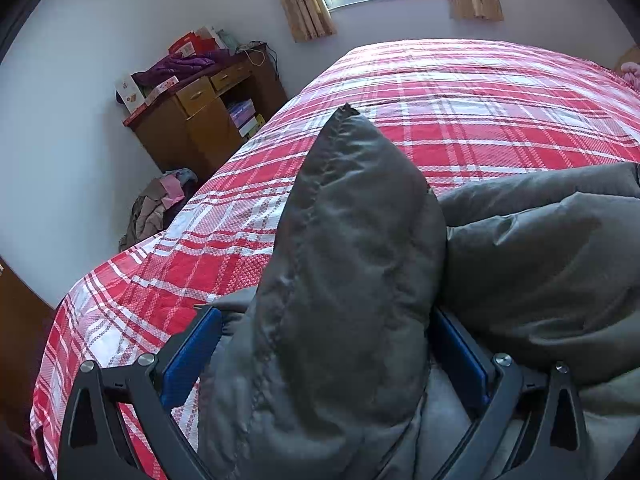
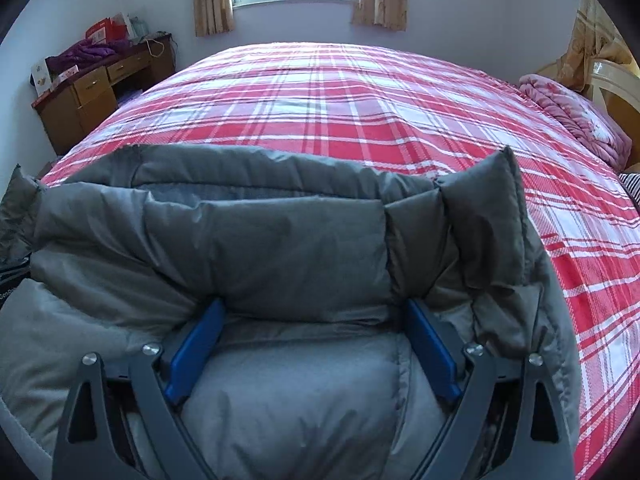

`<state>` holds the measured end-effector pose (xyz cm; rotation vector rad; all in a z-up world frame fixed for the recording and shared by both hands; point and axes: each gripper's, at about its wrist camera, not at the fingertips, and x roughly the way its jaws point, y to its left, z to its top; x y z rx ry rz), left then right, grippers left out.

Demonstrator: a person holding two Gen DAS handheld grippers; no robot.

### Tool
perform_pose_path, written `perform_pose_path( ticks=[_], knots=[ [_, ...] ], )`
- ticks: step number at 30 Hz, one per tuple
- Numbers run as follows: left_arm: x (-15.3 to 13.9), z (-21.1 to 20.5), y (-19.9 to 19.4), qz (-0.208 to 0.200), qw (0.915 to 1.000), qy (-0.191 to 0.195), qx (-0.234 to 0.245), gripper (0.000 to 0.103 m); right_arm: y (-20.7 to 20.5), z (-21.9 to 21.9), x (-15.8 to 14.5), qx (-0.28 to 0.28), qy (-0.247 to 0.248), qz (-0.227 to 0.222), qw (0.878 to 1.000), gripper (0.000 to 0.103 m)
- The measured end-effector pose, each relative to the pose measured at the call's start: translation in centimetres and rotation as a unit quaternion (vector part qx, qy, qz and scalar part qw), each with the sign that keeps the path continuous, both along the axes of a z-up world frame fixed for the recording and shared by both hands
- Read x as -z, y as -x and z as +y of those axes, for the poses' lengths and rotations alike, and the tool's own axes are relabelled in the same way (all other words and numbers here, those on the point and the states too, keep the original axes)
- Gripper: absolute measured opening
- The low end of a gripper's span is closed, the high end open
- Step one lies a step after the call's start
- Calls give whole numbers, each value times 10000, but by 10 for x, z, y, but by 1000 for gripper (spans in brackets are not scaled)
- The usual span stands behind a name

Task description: Fold large clothes

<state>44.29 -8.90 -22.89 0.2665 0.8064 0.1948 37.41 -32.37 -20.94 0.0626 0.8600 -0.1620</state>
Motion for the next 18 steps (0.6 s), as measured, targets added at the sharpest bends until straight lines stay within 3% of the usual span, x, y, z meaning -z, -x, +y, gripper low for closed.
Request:
perform_pose_path(
  ticks=[13, 18],
  knots=[
    [0, -2, 0, -10, 10000, -31, -1, 102, -4, 4, 2, 43, 167, 106, 9998, 94],
    [-13, -13, -2, 150, 9988, -425, -212, 102, -5, 10, 1, 82, 352, 181, 9992, 94]
  ],
)
